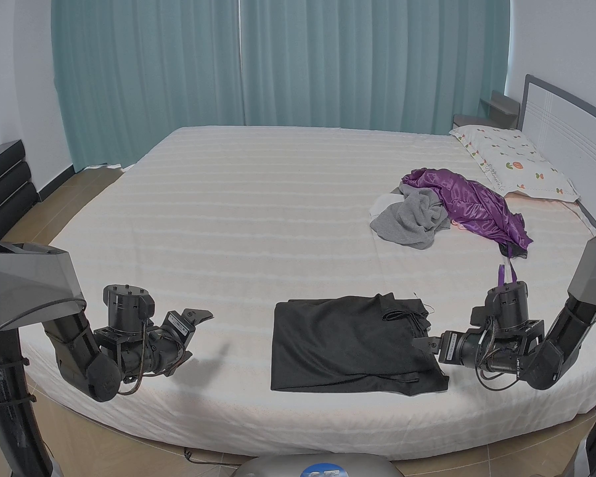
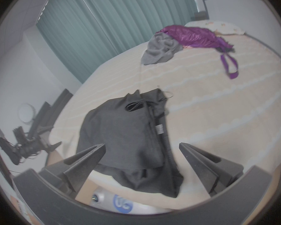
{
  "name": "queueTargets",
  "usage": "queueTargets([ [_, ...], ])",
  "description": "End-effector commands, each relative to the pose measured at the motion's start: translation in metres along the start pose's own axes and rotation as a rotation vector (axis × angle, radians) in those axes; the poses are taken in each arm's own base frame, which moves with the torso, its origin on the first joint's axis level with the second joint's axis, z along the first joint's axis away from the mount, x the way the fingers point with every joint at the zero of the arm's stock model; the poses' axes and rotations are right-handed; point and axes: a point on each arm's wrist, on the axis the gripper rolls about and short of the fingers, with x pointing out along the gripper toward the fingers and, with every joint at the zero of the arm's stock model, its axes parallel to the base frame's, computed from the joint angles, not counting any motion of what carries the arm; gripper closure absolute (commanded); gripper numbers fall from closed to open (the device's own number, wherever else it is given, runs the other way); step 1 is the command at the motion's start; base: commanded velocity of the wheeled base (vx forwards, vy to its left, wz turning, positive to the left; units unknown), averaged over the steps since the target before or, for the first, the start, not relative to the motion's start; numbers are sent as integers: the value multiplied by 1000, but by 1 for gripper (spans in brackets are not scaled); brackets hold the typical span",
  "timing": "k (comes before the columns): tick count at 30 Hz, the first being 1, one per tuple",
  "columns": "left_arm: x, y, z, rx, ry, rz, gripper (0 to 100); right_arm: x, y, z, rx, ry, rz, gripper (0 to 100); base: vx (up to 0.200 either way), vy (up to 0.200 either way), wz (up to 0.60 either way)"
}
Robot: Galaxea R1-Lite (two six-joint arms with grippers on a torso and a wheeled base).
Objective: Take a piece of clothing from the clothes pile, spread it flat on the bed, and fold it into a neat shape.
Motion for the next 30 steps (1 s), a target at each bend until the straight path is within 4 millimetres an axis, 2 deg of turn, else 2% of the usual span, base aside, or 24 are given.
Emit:
queueTargets([
  [1,0,1,0,-1,1,3,0,9,-1,3,69,41,83,0,0,0,0],
  [14,1,1,-1,2,2,4,0,31,-12,-2,99,67,116,0,0,0,0],
  [15,1,1,-1,2,2,4,0,33,-13,-5,98,76,111,100,0,0,0],
  [24,1,1,-1,2,2,4,0,26,-14,-4,87,78,98,100,0,0,0],
  [30,1,1,-1,3,3,4,0,11,-17,-2,44,95,75,100,0,0,0],
])
